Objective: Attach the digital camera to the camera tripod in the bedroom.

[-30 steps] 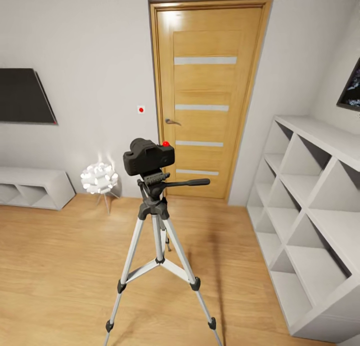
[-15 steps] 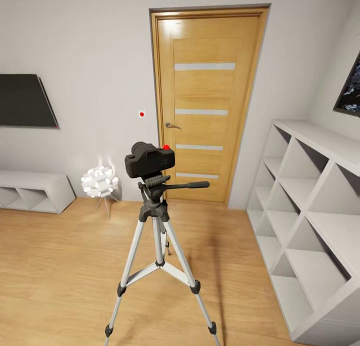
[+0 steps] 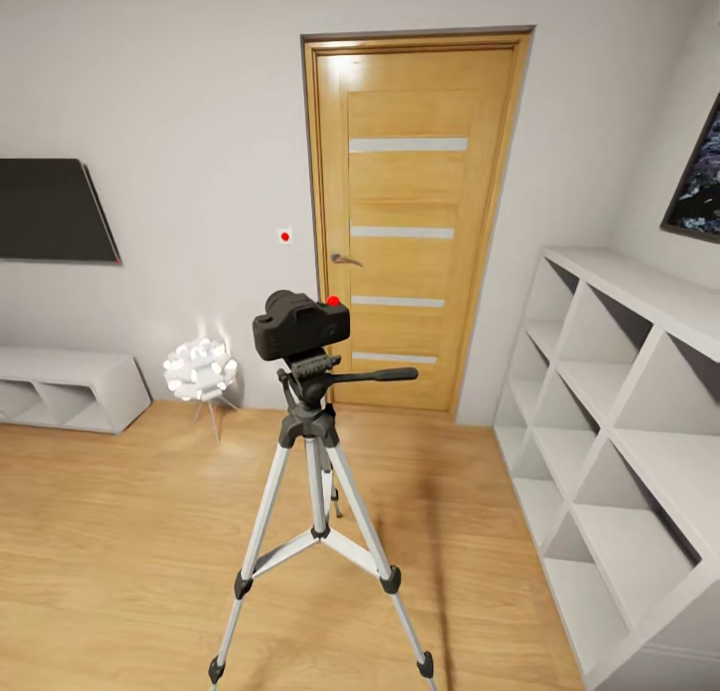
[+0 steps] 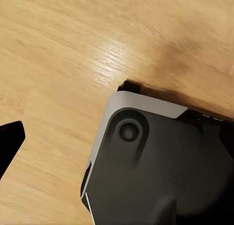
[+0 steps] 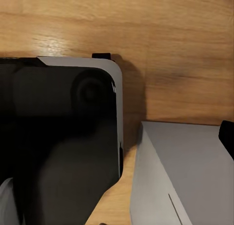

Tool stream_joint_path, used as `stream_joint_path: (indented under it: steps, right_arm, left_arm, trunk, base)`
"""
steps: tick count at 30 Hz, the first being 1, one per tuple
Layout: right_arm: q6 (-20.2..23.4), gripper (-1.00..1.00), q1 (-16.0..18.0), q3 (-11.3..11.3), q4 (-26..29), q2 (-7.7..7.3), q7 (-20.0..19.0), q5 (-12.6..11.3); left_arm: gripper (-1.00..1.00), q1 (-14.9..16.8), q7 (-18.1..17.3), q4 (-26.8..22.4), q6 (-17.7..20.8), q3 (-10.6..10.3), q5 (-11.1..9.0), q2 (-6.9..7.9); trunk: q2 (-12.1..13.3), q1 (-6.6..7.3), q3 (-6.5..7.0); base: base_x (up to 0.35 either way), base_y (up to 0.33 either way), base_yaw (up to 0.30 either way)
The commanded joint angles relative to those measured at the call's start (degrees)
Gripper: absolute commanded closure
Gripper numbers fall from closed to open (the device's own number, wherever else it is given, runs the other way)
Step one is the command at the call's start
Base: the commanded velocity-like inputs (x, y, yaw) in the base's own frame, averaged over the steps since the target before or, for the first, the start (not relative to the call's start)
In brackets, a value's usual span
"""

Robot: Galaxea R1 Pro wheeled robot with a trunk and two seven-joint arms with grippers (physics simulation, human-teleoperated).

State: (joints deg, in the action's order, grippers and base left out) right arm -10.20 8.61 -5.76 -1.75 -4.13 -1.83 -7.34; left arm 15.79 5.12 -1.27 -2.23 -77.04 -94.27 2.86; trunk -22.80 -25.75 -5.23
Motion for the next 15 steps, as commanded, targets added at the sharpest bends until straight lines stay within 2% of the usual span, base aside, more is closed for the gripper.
stream_joint_path:
  steps: [1,15]
  right_arm:
    - [-0.4,-1.0,0.1,-0.5,-0.2,0.0,-0.2,-0.6]
    - [-0.3,-1.0,0.1,-0.5,-0.2,0.0,-0.2,-0.7]
  left_arm:
    - [-1.0,0.0,0.3,-0.1,-0.1,-0.5,-0.4,0.04]
    - [-1.0,0.0,0.3,-0.1,-0.1,-0.5,-0.4,0.04]
  trunk:
    - [-0.1,-0.03,-0.03]
    - [-0.1,-0.03,1.27]
  base:
    - [0.0,0.0,0.0]
    - [0.0,0.0,0.0]
